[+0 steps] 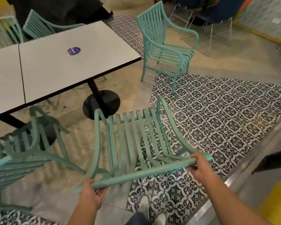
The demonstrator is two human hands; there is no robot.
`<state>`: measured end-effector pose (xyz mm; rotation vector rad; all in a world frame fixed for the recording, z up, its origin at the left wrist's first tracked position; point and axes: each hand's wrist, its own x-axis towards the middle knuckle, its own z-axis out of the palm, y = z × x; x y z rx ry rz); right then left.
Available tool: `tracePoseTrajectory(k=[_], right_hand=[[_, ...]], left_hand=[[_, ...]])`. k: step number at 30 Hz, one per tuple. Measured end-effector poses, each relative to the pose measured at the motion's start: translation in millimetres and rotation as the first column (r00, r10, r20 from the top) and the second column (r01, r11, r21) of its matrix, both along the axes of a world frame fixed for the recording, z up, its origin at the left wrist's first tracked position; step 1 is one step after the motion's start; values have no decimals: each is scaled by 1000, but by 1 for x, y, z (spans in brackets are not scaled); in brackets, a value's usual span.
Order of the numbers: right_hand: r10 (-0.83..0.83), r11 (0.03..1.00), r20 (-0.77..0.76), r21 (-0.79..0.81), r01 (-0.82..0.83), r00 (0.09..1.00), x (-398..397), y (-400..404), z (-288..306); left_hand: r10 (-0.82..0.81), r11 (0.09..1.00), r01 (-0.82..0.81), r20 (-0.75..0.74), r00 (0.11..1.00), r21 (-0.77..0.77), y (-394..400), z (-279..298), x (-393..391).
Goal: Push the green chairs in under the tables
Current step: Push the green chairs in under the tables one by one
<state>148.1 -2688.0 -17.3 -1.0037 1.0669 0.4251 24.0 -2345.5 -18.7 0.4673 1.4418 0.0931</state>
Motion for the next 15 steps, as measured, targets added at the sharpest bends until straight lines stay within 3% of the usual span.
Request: tracePoseTrajectory(k=[9,15], right_hand=[[60,998,9,-17,-60,998,44,-10,2],[183,980,12,-80,-181,983,79,-28,-3]], left_hand=[[61,998,-60,-26,998,35,-25,2,20],[178,983,-177,-31,983,36,-58,12,35]])
